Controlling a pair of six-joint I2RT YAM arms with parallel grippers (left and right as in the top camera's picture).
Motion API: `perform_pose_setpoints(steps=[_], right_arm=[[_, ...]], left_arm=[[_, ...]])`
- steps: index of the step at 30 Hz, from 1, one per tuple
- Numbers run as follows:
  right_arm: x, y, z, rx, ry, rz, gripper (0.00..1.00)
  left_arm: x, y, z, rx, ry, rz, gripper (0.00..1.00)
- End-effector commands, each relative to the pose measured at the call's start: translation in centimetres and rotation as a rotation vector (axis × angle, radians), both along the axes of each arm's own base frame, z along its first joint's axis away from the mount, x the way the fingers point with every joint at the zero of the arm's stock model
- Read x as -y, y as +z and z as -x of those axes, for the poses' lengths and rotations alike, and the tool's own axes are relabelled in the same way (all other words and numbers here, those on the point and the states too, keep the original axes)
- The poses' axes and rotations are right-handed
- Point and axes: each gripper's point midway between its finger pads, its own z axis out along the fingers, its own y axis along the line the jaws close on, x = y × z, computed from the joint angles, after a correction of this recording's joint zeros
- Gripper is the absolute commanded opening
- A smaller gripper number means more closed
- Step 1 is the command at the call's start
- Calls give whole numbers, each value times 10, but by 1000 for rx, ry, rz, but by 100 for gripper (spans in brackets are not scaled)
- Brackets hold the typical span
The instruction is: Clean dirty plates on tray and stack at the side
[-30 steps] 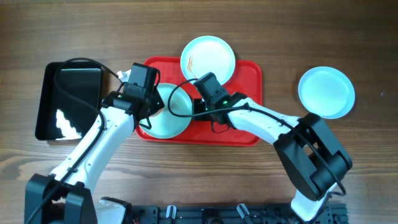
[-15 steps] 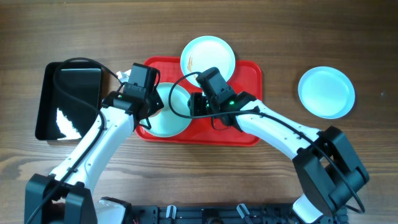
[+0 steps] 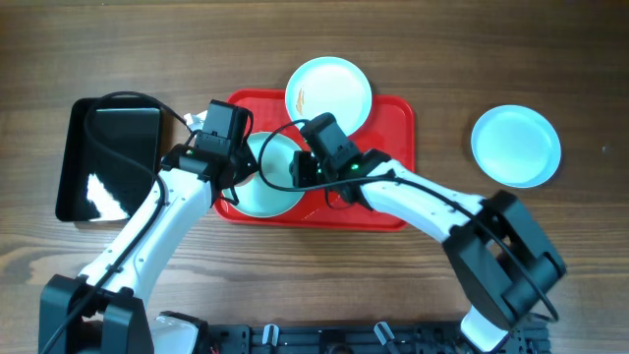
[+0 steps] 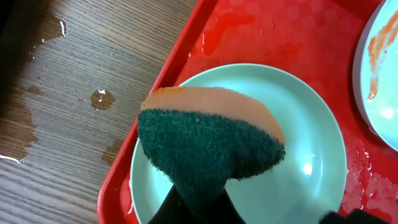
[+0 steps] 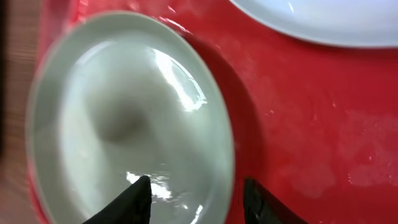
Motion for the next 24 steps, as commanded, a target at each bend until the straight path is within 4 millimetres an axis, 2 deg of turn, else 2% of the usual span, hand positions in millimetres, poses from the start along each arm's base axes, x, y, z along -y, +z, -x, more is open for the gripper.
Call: perform_pose_setpoints(steps=[1,2,4,7,11,12,13,18,24], right_arm=[[12,-23,0,-25,-38,71,45],[12,-25,0,-27,-39,76,44],[13,-29,1,-33,-40,85,36],[15,-37,2,-47,-40,98,21],[17,-48,5,-76,-63,107,18],[17,-50,5,-79,-62,109,14],[18,-52,6,-84,-63,114,4],[28,-56,9,-95,-76,161,4],[51,-57,6,-66,-138,268,4]], left_arm=[[-3,4,-1,14,16,-12,4],[-3,4,-1,15,16,-12,4],[-3,4,-1,15,16,-11,4],[-3,4,-1,15,16,-11,4],[-3,4,-1,14,15,-8,4],[-2,3,-1,13,13,-5,4],[-1,3,0,10,10,2,4],[10,2,3,-8,-17,61,4],[42,-4,14,-72,-95,197,4]])
